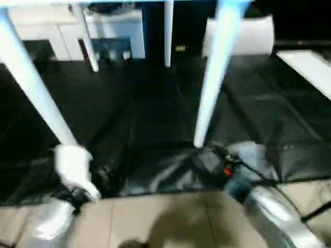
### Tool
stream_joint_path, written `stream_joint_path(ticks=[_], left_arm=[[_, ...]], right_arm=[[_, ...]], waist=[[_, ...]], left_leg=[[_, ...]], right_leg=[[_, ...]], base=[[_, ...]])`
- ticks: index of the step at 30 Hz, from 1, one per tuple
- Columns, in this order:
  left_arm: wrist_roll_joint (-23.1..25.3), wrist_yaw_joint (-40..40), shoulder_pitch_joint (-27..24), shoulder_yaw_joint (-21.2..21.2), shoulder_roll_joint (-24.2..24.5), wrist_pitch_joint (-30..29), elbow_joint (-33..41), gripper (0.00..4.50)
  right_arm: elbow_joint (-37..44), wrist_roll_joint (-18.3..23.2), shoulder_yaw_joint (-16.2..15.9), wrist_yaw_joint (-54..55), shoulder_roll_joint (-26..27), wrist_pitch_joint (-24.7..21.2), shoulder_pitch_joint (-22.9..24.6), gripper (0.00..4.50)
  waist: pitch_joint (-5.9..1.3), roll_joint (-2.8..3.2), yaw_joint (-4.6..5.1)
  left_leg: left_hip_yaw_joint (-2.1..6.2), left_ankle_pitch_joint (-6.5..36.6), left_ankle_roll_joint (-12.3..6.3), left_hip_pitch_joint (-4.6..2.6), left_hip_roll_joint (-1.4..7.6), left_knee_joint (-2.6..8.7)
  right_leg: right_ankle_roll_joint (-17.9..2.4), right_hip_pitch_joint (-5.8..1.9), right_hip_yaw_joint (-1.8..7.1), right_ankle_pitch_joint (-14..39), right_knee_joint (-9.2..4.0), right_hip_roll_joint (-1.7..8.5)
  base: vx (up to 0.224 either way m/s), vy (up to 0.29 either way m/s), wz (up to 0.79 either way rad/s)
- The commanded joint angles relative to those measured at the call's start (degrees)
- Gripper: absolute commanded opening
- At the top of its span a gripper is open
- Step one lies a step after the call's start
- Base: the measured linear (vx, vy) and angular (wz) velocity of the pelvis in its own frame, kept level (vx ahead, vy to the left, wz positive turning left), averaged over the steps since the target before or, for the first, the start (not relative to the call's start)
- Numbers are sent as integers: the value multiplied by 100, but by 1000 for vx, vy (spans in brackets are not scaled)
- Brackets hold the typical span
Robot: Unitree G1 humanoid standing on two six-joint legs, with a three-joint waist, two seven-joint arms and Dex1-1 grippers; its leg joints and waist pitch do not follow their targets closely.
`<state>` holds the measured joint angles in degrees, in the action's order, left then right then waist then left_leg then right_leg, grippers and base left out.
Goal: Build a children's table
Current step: Flip table
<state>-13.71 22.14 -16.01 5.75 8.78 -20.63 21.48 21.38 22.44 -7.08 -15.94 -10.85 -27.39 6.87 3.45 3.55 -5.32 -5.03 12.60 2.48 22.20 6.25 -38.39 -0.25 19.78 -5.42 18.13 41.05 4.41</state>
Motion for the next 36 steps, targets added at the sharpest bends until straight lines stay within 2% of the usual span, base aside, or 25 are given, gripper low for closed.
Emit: stream_joint_path(ticks=[1,2,3,7,10,13,15,17,19,20,21,22,23,24,25,26,27,28,29,30,31,32,33,34,36], left_arm=[[-5,-106,149,77,52,-55,152,311],[-9,-138,123,33,59,-33,174,311],[-13,-178,90,-15,71,-21,207,311],[63,-246,-28,-139,20,159,188,311],[139,-287,-227,-140,-101,242,265,311],[143,-362,-388,-167,-140,264,345,311],[126,-420,-451,-205,-129,293,372,311],[124,-431,-468,-213,-125,316,369,311],[131,-430,-481,-216,-129,348,353,311],[139,-428,-457,-218,-135,344,331,311],[144,-425,-445,-218,-139,340,320,311],[137,-417,-399,-223,-143,305,270,311],[154,-425,-345,-237,-140,268,200,311],[236,-449,-280,-283,-88,245,113,311],[321,-494,-231,-332,-52,203,43,311],[377,-525,-199,-365,-29,174,-2,311],[514,-590,-119,-427,9,165,-121,311],[539,-602,-107,-438,15,165,-141,311],[652,-738,-13,-472,-2,61,-308,311],[782,-884,50,-491,-17,-11,-445,311],[782,-884,50,-491,-17,-11,-445,311],[823,-1005,91,-475,-69,-92,-558,311],[845,-1113,132,-463,-112,-161,-692,311],[852,-1183,181,-459,-165,-149,-937,311],[941,-1270,283,-498,-186,-226,-1397,311]], right_arm=[[-72,-131,33,99,23,-34,-41,447],[-139,-177,-34,101,-33,-78,-73,447],[-164,-159,-74,84,-63,-106,-94,447],[-262,-280,-228,5,-86,-23,-156,447],[-392,-395,-343,-191,-173,45,-195,447],[-468,-407,-386,-265,-195,57,-210,447],[-482,-398,-414,-282,-217,57,-207,447],[-496,-426,-430,-291,-221,65,-214,447],[-514,-456,-433,-303,-215,80,-217,447],[-532,-476,-433,-314,-217,91,-220,447],[-539,-491,-433,-322,-219,100,-216,447],[-560,-459,-420,-380,-210,93,-219,447],[-568,-406,-429,-478,-229,41,-226,447],[-575,-312,-471,-625,-273,-69,-244,447],[-587,-344,-533,-698,-322,-31,-253,447],[-597,-375,-575,-742,-352,9,-258,447],[-685,-412,-662,-849,-404,50,-268,447],[-701,-420,-676,-867,-413,59,-268,447],[-898,-540,-768,-941,-465,158,-279,447],[-1075,-578,-766,-954,-454,197,-284,447],[-1075,-578,-766,-954,-454,197,-284,447],[-1244,-592,-734,-936,-423,213,-288,447],[-1445,-679,-736,-937,-409,264,-299,447],[-1775,-783,-752,-919,-396,287,-327,447],[-2357,-1061,-890,-778,-391,331,-437,447]], waist=[[-174,-65,-26],[-231,-7,32],[-266,75,99],[-245,-89,137],[-372,-118,180],[-620,-151,195],[-635,-182,172],[-558,-184,138],[-415,-158,177],[-343,-90,253],[-321,112,93],[-307,62,-122],[-289,18,-403],[-416,-291,-485],[-587,-761,-126],[-91,-409,-226],[46,-398,-284],[4,-420,-199],[-36,-282,-112],[-164,27,55],[10,163,128],[-161,266,275],[-138,362,282],[-125,329,352],[-133,75,261]], left_leg=[[235,523,255,57,526,528],[291,1365,240,-66,695,673],[300,1682,176,-16,698,762],[157,1484,-53,39,655,805],[90,-521,-651,137,607,662],[51,-2750,-1514,240,405,400],[-7,-2083,-1786,397,392,456],[-63,-485,-1568,472,416,453],[-110,1426,-882,347,469,395],[-113,2799,-280,222,567,462],[-10,4166,40,880,1133,1619],[-297,4207,423,970,858,1616],[-823,4664,894,1277,686,1769],[-1135,3313,1077,1162,691,1017],[-734,1963,925,286,633,-1139],[-166,809,-32,552,309,-1410],[168,716,-49,790,326,-1539],[215,1071,120,447,311,-1683],[244,1853,239,112,268,-1381],[663,3232,452,78,636,-323],[1354,4196,299,230,963,708],[1582,4714,180,26,971,790],[1477,4689,308,-26,707,833],[1213,4577,371,-107,903,827],[864,3698,125,1,535,922]], right_leg=[[-462,-45,469,2359,-1015,505],[-712,-6,474,1349,-833,413],[-951,-121,457,611,-777,450],[-975,-170,466,242,-927,534],[-1293,-119,372,-1756,-770,464],[-1494,127,168,-3961,-575,237],[-1633,324,106,-2960,-707,243],[-1656,475,86,-1184,-1000,372],[-1300,676,-21,1021,-1304,418],[-676,791,-255,2108,-1336,300],[-119,192,-312,1650,500,-143],[-177,72,-502,1594,526,-339],[-153,-188,-351,1857,1009,-362],[-69,-97,316,3796,1009,54],[445,931,558,5822,-39,752],[5,993,1218,7232,-1315,853],[-602,378,739,6464,-1049,1279],[-900,528,496,6337,-958,1208],[-1192,332,-27,5104,-787,972],[-1115,-33,-469,3104,-372,420],[-790,-56,-291,1916,357,34],[-464,129,-123,760,804,-182],[-379,132,-8,507,687,-291],[-309,203,49,169,597,-243],[-152,-141,243,-326,50,-66]], base=[[0,0,0],[0,0,0],[0,0,0],[0,0,0],[0,0,0],[-21,-1,1],[-106,11,2],[-182,29,1],[-231,43,0],[-212,48,-8],[-212,48,-8],[-165,36,-1],[-195,-39,18],[-195,-39,18],[125,-132,21],[171,-26,14],[171,-26,14],[-162,93,42],[-171,106,79],[-171,106,79],[-105,95,80],[-77,66,65],[-77,66,65],[-56,45,36],[-66,9,14]])
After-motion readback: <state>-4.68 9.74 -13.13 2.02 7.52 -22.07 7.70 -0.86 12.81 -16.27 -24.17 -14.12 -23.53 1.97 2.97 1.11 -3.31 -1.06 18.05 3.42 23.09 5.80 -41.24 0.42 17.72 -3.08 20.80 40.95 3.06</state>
